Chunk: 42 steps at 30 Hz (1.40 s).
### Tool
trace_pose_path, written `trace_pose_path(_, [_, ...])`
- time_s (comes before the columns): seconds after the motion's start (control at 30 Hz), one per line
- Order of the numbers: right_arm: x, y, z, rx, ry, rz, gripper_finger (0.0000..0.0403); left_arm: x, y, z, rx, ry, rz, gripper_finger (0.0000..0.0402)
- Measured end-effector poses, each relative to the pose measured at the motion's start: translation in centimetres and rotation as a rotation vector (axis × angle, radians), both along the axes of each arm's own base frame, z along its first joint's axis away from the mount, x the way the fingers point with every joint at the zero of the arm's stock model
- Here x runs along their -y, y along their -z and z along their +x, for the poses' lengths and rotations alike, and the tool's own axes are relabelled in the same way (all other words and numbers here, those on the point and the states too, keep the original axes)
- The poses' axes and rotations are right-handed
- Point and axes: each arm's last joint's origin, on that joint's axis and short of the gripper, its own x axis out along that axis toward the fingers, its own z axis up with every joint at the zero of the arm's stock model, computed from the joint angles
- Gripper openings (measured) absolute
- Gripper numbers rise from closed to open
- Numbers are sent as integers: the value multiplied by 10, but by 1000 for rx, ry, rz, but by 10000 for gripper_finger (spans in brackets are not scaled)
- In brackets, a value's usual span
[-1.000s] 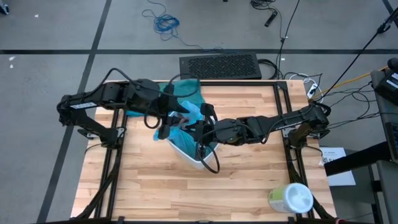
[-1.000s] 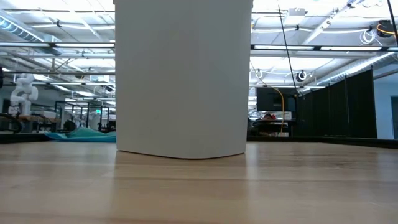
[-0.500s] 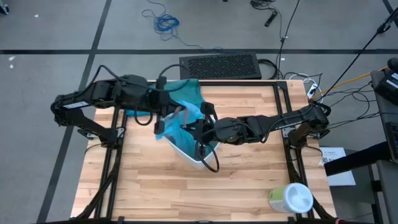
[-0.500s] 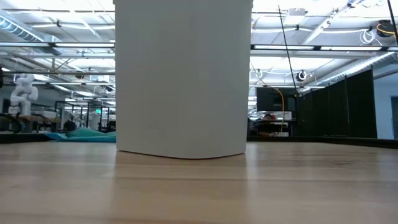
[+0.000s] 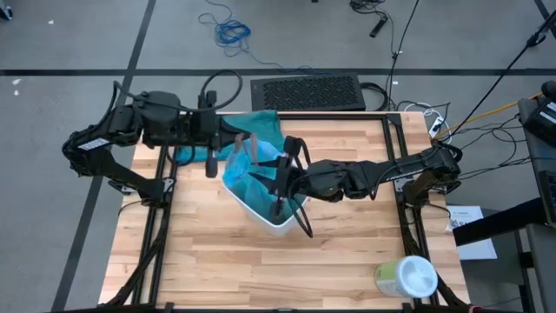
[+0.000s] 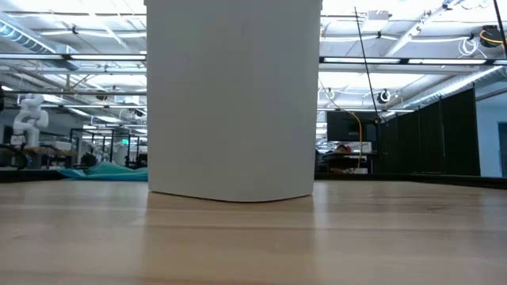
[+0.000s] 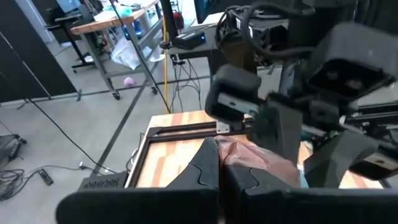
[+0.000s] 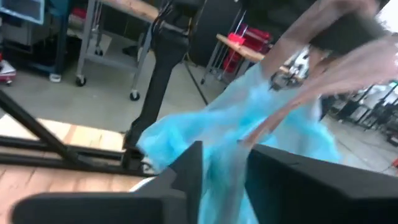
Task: Place trash/remove bag and relplace
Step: Remove the blue trash bag from the bin
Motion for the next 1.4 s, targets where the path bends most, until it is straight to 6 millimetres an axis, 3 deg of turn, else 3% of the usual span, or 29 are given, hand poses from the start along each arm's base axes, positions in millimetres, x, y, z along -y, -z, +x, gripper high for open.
trace_pose_path(0.23, [1, -17, -4, 124, 12, -41, 214, -1, 0, 0, -3, -20, 30, 0])
trace_pose_path(0.4, [5, -37, -23, 172, 115, -39, 274, -1, -5, 1, 47, -22, 45, 0])
trace_pose_path(0.63, [-6, -54, -61, 110, 213, -54, 299, -1, -16, -1, 146, -17, 90, 0])
trace_pose_path(0.8, [-8, -44, -82, -23, 201, 43, 300, -1, -27, -12, 199, -19, 91, 0])
trace_pose_path(1.03, [11, -3, -61, -154, 140, 179, 300, -1, -42, -24, 257, -21, 90, 0])
trace_pose_path(1.4, [55, 30, -16, 147, -213, 390, 300, -1, -40, -22, 239, -17, 114, 0])
